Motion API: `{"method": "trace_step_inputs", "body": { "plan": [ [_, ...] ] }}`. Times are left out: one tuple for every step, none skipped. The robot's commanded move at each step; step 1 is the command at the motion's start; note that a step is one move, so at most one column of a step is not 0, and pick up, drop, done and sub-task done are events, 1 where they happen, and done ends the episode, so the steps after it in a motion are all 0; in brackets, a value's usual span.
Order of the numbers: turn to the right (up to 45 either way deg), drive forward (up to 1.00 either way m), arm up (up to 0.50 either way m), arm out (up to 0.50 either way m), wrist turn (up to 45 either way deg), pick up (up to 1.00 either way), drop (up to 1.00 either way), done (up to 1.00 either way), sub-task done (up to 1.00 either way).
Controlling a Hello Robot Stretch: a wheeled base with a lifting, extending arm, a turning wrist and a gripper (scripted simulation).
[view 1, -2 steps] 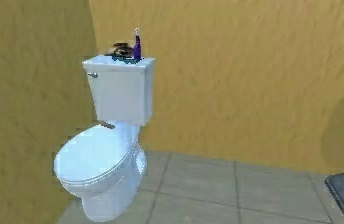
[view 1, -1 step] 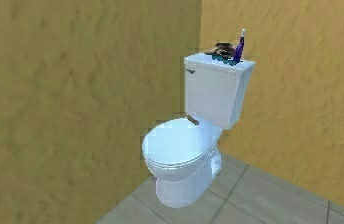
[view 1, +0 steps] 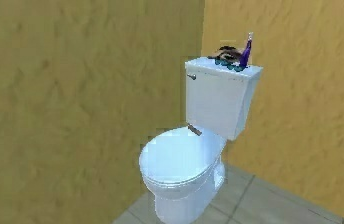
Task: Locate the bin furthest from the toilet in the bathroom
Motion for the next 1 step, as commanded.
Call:
{"method": "trace_step_inputs", "body": {
  "plan": [
    [45.0,0.0,0.0,0.0,0.0,0.0,0.0,0.0,0.0]
  ]
}}
